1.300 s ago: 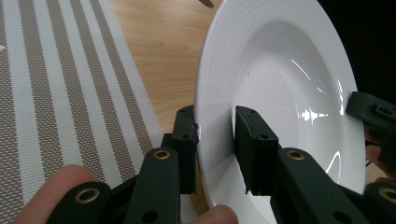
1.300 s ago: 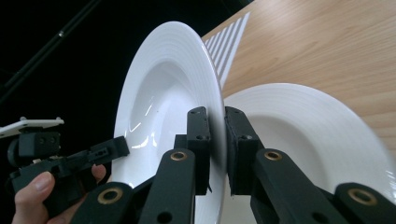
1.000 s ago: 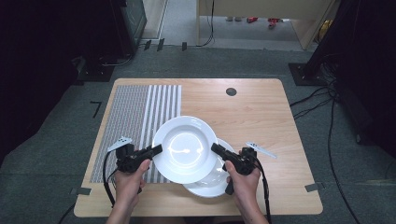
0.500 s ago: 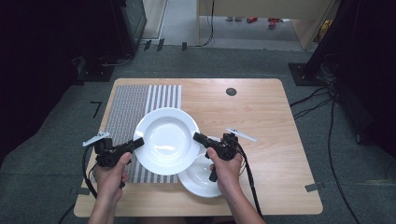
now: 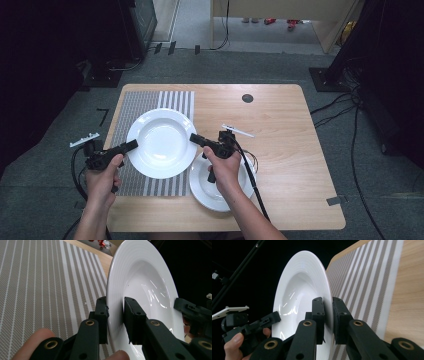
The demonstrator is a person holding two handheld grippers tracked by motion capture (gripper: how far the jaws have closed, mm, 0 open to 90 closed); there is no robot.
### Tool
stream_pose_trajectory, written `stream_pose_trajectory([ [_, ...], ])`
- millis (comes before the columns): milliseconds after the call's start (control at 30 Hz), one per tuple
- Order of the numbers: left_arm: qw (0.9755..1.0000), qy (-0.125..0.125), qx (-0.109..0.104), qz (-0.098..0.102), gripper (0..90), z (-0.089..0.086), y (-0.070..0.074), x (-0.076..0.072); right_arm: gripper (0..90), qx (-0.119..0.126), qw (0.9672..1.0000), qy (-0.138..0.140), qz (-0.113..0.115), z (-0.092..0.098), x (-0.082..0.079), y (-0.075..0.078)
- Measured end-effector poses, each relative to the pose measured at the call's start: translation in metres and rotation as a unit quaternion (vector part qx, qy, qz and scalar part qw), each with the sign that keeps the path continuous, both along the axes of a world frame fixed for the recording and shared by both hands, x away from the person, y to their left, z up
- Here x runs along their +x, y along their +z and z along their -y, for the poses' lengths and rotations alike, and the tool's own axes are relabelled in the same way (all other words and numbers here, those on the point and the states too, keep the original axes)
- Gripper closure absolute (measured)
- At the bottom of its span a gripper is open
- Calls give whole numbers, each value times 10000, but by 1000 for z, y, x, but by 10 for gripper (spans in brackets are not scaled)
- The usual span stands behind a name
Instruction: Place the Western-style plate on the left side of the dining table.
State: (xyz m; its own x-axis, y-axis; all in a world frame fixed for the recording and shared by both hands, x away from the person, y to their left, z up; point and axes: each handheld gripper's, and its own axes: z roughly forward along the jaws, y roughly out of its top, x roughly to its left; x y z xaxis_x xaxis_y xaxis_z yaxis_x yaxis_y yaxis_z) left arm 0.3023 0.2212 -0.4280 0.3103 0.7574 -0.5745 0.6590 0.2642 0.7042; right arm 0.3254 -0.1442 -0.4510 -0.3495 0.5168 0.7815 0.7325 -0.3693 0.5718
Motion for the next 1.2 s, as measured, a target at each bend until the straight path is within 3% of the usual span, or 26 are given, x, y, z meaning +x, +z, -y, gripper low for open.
stream_pose_trajectory([
  [333,9996,148,32,-256,746,-23,-6,27,827,-92,9996,113,-230,-27,35,-2],
  [667,9979,273,8,-590,746,-38,-20,60,819,-203,9976,52,-654,-46,74,-15],
  [933,9944,399,-12,-981,739,-48,-40,84,822,-287,9950,-23,-954,-61,97,-29],
  [1200,9914,436,-31,-1234,731,-52,-54,100,830,-306,9924,-56,-1192,-66,113,-39],
])
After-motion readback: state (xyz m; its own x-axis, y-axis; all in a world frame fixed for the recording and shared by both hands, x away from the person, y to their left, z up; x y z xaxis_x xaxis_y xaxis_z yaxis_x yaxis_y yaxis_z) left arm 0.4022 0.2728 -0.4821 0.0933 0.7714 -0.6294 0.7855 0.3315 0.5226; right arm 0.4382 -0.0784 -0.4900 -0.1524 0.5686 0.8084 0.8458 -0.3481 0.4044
